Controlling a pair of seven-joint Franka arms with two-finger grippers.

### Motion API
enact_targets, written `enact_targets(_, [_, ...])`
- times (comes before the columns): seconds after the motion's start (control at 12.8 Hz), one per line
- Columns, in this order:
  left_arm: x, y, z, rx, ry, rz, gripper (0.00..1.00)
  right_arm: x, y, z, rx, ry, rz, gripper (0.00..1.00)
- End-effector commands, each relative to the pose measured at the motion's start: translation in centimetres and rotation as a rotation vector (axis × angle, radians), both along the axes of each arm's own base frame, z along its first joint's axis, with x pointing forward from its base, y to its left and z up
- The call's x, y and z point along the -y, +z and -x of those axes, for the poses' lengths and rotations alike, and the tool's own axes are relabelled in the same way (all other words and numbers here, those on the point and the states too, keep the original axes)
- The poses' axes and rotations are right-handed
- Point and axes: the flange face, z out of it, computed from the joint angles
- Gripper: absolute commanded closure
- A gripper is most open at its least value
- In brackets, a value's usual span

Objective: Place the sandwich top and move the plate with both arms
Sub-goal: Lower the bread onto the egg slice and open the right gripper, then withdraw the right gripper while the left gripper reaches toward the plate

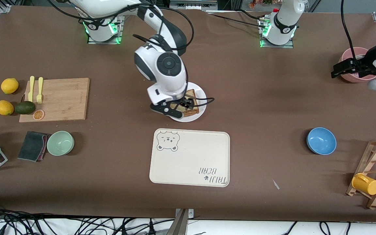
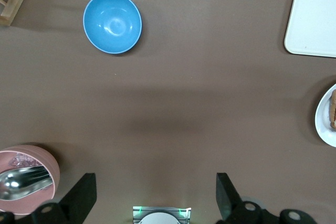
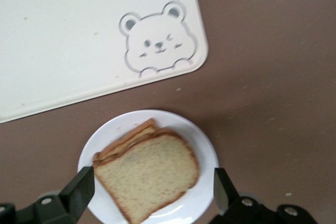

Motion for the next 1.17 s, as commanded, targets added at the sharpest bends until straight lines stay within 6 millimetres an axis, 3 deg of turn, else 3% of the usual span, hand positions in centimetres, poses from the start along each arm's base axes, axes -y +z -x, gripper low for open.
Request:
enact_targets(0.0, [0.3,-1.3,0.2,0.036,-0.015,0.027,0.00,5.4,4.8,-1.0,-0.014,0.071,0.020,0.00])
enact_targets(0.23, [0.8,-4.1,0.6,0.082,-0.019,0.024,0.00,13.1,7.3,-3.2,-0.030,0.106,0.049,0.00])
enact_targets(0.39, [1.5,-6.1,0.5,0.098,-0.029,0.023,0.00,20.3,8.6,-4.3,-0.063,0.163,0.002,0.00])
enact_targets(0.63, [3.0,-9.6,0.4,0.130,-0.049,0.020,0.00,29.1,10.5,-5.1,-0.102,0.157,-0.032,0.00])
enact_targets(0.78, [4.1,-12.2,0.6,0.152,-0.058,0.018,0.00,33.6,12.0,-5.2,-0.112,0.212,-0.032,0.00])
enact_targets(1.09, [5.3,-18.2,1.0,0.200,-0.068,0.017,0.00,38.8,16.0,-4.4,-0.086,0.196,-0.042,0.00])
